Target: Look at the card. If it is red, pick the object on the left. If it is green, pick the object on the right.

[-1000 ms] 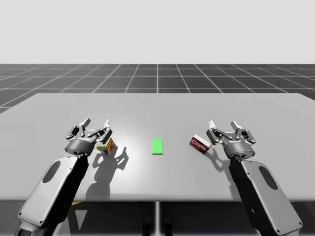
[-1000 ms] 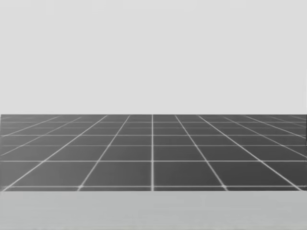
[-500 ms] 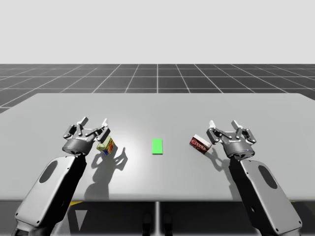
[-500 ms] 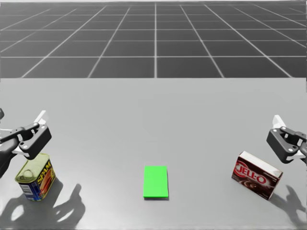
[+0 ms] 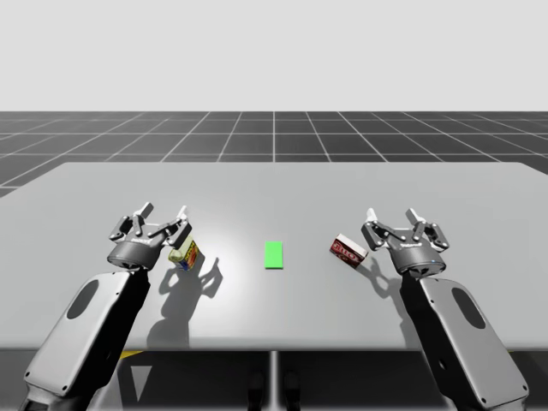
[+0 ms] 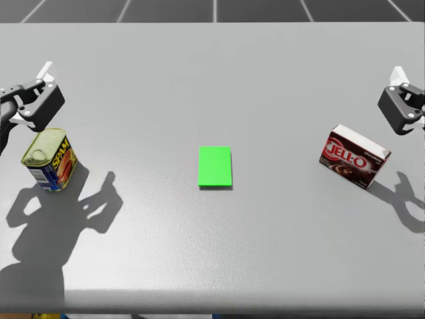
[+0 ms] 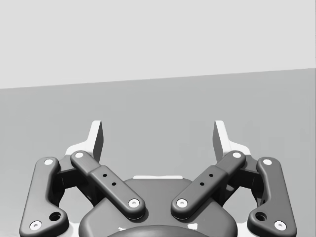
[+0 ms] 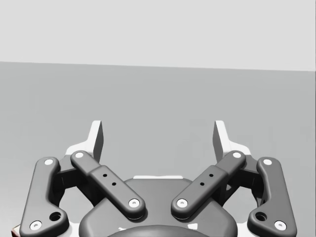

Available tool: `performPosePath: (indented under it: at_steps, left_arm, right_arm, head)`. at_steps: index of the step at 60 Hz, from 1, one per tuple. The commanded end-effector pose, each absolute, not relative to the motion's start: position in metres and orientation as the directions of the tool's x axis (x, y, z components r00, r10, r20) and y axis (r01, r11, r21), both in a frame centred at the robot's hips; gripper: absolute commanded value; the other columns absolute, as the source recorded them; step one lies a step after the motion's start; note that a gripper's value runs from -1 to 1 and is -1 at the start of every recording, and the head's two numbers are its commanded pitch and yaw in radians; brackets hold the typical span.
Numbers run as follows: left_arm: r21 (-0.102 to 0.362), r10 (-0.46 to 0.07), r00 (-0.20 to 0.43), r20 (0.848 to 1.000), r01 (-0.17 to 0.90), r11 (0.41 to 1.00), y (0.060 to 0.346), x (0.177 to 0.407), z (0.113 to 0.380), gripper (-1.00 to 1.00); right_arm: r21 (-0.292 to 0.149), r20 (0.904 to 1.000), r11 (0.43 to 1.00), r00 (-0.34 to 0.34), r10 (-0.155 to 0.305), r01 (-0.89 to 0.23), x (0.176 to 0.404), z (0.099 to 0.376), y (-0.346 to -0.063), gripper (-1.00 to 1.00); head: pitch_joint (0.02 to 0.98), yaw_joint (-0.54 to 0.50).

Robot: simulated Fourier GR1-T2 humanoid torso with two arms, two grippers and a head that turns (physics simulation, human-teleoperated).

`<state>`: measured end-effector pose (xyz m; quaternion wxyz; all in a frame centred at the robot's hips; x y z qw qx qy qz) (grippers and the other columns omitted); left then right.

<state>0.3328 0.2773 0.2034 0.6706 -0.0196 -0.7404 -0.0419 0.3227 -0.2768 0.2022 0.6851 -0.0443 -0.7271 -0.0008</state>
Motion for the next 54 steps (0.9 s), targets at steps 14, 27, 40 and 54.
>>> performPosePath:
  at_steps: [14,27,40,54]
  left_arm:
    - [0.040,-0.031,-0.099,0.995,0.088,0.995,0.2752,0.3319,0.2031,-1.00]
    - [0.040,-0.030,-0.100,0.995,0.092,0.995,0.2743,0.3315,0.2032,-1.00]
    - [0.037,-0.027,-0.102,0.994,0.095,0.995,0.2730,0.3300,0.2039,-1.00]
    - [0.035,-0.025,-0.102,0.994,0.096,0.995,0.2716,0.3305,0.2029,-1.00]
  right_arm:
    - [-0.068,0.9957,0.995,-0.058,0.072,0.068,0.3226,0.2019,-0.2770,-1.00]
    - [-0.068,0.9957,0.995,-0.057,0.072,0.069,0.3227,0.2015,-0.2767,-1.00]
    - [-0.068,0.9958,0.995,-0.057,0.072,0.068,0.3229,0.2011,-0.2767,-1.00]
    - [-0.065,0.9960,0.996,-0.057,0.068,0.066,0.3230,0.2013,-0.2769,-1.00]
  head:
    - [0.838,0.01]
    - [0.838,-0.06]
    - [0.841,-0.19]
    - [0.847,-0.31]
